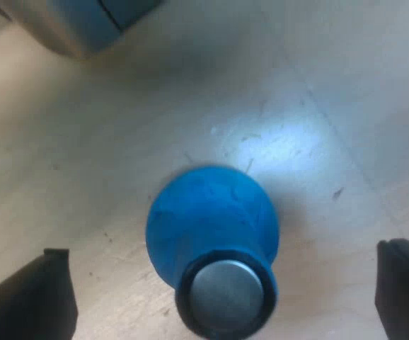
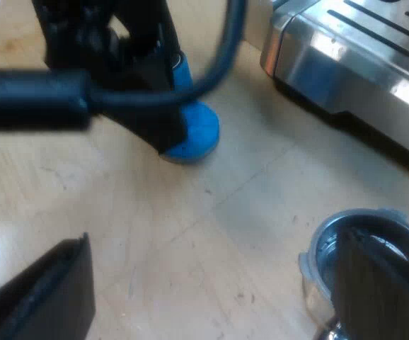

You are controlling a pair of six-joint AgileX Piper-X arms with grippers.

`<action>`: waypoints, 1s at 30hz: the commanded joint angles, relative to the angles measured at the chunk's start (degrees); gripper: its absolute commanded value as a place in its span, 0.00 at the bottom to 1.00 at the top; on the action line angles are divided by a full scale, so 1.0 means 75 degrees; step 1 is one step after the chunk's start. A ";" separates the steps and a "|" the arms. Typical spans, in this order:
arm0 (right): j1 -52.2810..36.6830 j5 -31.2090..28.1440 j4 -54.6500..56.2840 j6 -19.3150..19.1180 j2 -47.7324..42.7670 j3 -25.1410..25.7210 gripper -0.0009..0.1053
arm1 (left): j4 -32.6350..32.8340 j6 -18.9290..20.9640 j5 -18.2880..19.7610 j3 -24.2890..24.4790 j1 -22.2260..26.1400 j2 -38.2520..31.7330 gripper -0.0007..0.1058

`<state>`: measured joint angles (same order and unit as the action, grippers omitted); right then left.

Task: Grind coffee beans and then tamp

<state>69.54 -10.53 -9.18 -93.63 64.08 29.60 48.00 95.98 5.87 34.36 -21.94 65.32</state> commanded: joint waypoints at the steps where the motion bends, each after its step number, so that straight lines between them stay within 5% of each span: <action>1: -0.0033 -0.0191 0.0018 0.0007 -0.0022 0.0054 0.68 | 0.0085 -0.0011 -0.0024 0.0085 0.0002 -0.0565 0.83; 12: -0.0033 -0.0172 0.3197 0.0297 -0.0468 0.1543 0.68 | 0.0224 0.0214 -0.0195 0.0203 0.0002 -0.2726 0.83; 17: -0.0557 -0.0159 0.4725 0.0107 -0.0827 0.2463 0.68 | 0.0624 0.0574 -0.0195 0.0956 0.0002 -0.2998 0.83; 24: -0.1976 -0.0097 0.5571 0.0063 -0.1800 0.2708 0.68 | 0.0652 0.1051 -0.0182 0.2089 0.0350 -0.2998 0.83; 30: -0.3415 -0.0099 0.6831 0.0061 -0.2946 0.2708 0.68 | 0.0652 0.1047 0.0240 0.2651 0.1371 -0.2998 0.83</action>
<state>44.21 -11.48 41.12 -92.56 42.48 49.37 52.73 103.06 7.27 53.76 -11.55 43.19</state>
